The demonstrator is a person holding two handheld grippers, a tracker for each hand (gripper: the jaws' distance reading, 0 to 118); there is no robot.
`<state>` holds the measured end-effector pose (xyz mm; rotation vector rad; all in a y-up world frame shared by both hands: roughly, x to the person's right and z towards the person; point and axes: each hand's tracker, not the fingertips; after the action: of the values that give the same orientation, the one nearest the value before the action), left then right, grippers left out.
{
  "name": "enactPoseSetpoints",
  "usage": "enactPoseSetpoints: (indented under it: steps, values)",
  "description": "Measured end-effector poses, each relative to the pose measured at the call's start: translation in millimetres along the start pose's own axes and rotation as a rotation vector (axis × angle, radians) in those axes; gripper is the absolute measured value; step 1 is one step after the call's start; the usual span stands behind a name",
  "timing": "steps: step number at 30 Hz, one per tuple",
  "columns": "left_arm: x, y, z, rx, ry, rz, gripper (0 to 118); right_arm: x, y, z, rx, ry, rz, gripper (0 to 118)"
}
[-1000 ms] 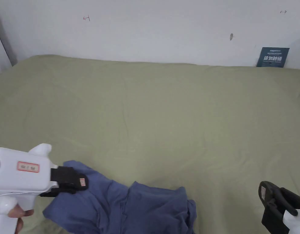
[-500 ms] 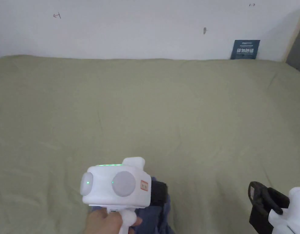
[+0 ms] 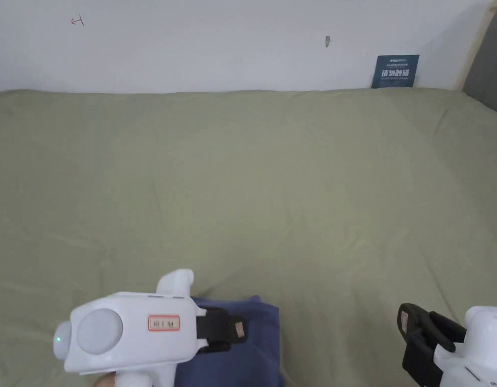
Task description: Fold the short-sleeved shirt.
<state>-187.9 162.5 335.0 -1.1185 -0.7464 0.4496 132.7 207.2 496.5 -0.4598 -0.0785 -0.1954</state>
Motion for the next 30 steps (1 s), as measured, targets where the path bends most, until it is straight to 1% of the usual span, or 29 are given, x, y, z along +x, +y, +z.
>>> enactPoseSetpoints:
  steps: [3,6,7,8,9,10,12,13,14,16,17,19,20,21,22,23,24,26,27,28,29,30]
  values:
    - [-18,-19,-35,-0.077,-0.156,0.03,0,0,-6,-8,-0.052,0.053,-0.048,0]
    - [-35,-36,-74,-0.114,-0.088,0.029,0,3,-13,-21,-0.127,0.09,-0.106,0]
    - [-42,-39,-84,-0.128,-0.029,0.02,0,4,-16,-26,-0.15,0.113,-0.134,0]
    - [-45,-40,-87,-0.121,0.017,0.003,0,4,-18,-30,-0.17,0.114,-0.154,0]
    - [-49,-40,-88,-0.11,-0.054,0.014,0,4,-19,-35,-0.194,0.129,-0.167,0]
    - [-43,-35,-80,-0.099,-0.07,0.037,0,3,-21,-40,-0.206,0.142,-0.17,0]
    - [-31,-26,-59,-0.066,-0.066,0.02,0,-4,-22,-51,-0.232,0.169,-0.139,0]
    - [-33,-18,-40,-0.007,-0.117,-0.002,0,-9,-22,-58,-0.247,0.21,-0.127,0]
    - [-31,-12,-25,0.011,-0.124,-0.005,0,-14,-22,-65,-0.272,0.262,-0.137,0]
    - [-32,-1,11,0.073,-0.062,-0.038,0,-24,-24,-88,-0.332,0.407,-0.192,0]
    - [-38,3,28,0.103,-0.035,-0.059,0,-31,-27,-100,-0.359,0.472,-0.203,0]
    - [-51,10,55,0.132,0.039,-0.043,0,-46,-34,-131,-0.434,0.586,-0.204,0]
    - [-59,13,64,0.143,0.057,-0.036,0,-52,-39,-145,-0.462,0.639,-0.223,0]
    - [-74,18,74,0.134,0.081,-0.036,0,-57,-45,-163,-0.5,0.703,-0.27,0]
    - [-83,21,79,0.114,0.111,-0.033,0,-58,-53,-182,-0.551,0.789,-0.352,0]
    - [-91,23,82,0.093,0.132,-0.015,0,-57,-61,-197,-0.581,0.845,-0.424,0]
    - [-101,24,84,0.079,0.146,0.0,0,-55,-69,-214,-0.622,0.871,-0.478,0]
    - [-120,30,85,0.064,0.129,0.016,0,-48,-87,-242,-0.681,0.835,-0.528,0]
    - [-128,31,84,0.048,0.124,0.038,0,-42,-96,-256,-0.717,0.848,-0.566,0]
    - [-136,33,82,0.036,0.09,0.075,0,-35,-105,-268,-0.757,0.883,-0.625,0]
    - [-144,36,80,0.016,0.052,0.1,0,-29,-110,-275,-0.771,0.953,-0.694,0]
    - [-150,37,77,-0.007,0.009,0.117,4,-26,-110,-275,-0.759,0.998,-0.739,0]
